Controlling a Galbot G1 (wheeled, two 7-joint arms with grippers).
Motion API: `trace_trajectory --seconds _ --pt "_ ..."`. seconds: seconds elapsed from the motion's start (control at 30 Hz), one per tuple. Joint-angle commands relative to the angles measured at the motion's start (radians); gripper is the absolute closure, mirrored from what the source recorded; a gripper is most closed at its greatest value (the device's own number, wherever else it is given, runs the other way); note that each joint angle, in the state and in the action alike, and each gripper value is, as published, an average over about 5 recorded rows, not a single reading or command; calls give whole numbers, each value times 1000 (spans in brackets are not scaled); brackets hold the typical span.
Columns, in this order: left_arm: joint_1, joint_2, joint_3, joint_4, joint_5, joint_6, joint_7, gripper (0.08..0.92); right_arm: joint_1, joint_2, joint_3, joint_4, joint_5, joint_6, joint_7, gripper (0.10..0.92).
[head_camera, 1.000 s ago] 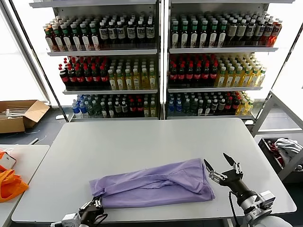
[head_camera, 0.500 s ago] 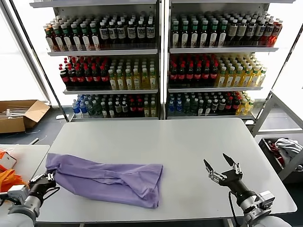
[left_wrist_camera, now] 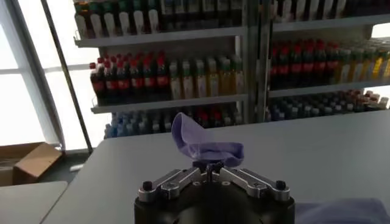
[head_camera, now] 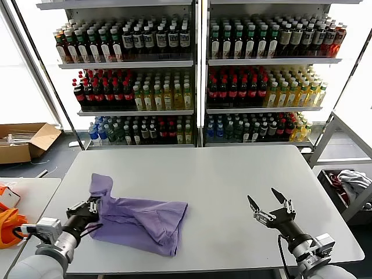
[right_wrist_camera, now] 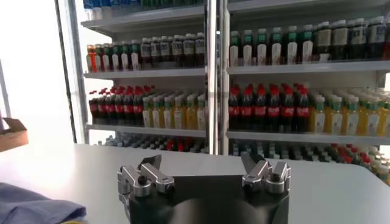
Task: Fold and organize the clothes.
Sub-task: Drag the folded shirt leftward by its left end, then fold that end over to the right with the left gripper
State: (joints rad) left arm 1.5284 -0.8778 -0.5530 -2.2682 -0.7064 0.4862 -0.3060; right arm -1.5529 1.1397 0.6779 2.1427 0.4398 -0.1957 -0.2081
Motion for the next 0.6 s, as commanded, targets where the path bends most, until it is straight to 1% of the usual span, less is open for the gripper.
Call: trace_trajectory --seconds 0.03,0.13,0.4,0.5,0.6 --pt "-136 -92 434 30 66 18 -13 895 1 4 -9 13 -22 -15 5 203" --pt "-152 -124 459 76 77 17 -4 891 3 5 -11 15 -25 -20 8 203" --pt "-174 -184 472 115 135 50 9 883 -12 14 -15 17 -34 -20 5 203" --pt "-185 -201 475 122 139 42 -5 832 -16 18 -20 21 -36 -19 3 203" --pt "-185 -213 464 109 133 20 -14 745 -16 22 -26 23 -37 -18 2 203"
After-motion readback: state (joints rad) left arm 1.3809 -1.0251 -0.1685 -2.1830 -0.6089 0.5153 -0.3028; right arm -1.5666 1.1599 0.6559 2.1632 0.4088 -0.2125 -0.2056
